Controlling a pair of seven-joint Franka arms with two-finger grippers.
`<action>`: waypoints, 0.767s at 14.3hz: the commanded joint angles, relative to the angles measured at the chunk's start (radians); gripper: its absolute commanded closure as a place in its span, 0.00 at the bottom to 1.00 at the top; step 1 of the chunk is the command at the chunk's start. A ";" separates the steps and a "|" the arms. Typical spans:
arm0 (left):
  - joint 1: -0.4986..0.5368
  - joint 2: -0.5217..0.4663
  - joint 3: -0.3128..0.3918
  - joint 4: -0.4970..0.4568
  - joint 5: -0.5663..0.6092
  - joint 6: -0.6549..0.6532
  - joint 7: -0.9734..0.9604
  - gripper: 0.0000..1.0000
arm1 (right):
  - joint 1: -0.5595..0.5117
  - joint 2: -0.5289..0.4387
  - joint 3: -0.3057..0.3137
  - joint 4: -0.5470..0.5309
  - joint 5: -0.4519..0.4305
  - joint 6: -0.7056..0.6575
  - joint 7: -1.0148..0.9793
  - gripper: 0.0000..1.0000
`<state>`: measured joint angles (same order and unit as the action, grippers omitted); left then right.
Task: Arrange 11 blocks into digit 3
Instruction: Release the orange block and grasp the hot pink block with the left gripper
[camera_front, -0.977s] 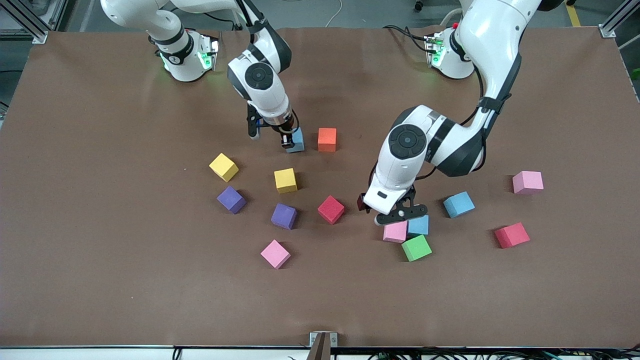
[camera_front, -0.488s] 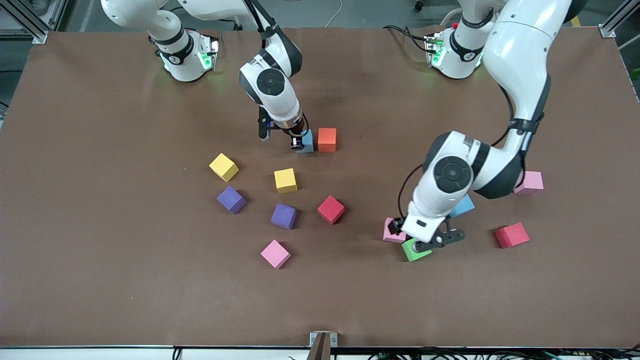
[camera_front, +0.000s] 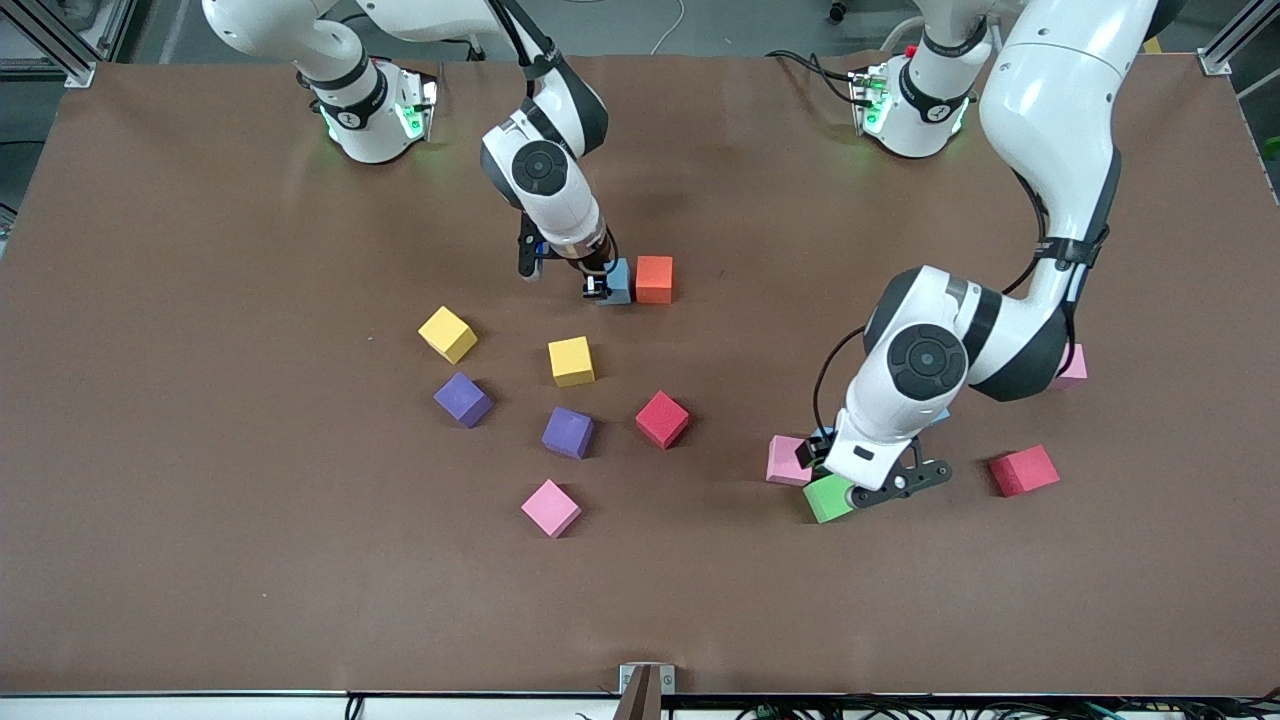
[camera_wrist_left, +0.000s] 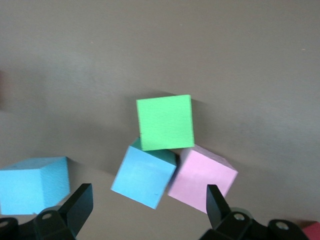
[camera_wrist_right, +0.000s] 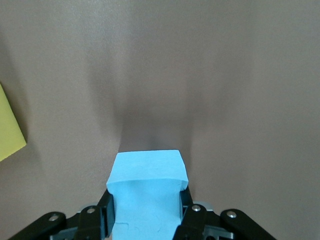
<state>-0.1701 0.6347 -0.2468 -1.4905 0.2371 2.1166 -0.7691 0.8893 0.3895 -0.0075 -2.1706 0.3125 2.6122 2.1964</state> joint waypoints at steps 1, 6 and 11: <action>0.012 -0.007 -0.008 0.010 0.002 -0.024 0.027 0.00 | 0.016 0.012 -0.006 0.017 0.026 -0.006 0.017 1.00; -0.077 0.077 -0.017 0.071 -0.002 -0.012 -0.125 0.00 | 0.020 0.026 -0.006 0.032 0.026 -0.006 0.040 1.00; -0.164 0.167 -0.017 0.134 -0.004 0.048 -0.392 0.00 | 0.027 0.031 -0.006 0.035 0.027 -0.006 0.049 1.00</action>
<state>-0.3165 0.7624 -0.2651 -1.4065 0.2362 2.1488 -1.0918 0.8964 0.4018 -0.0072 -2.1522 0.3137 2.6082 2.2303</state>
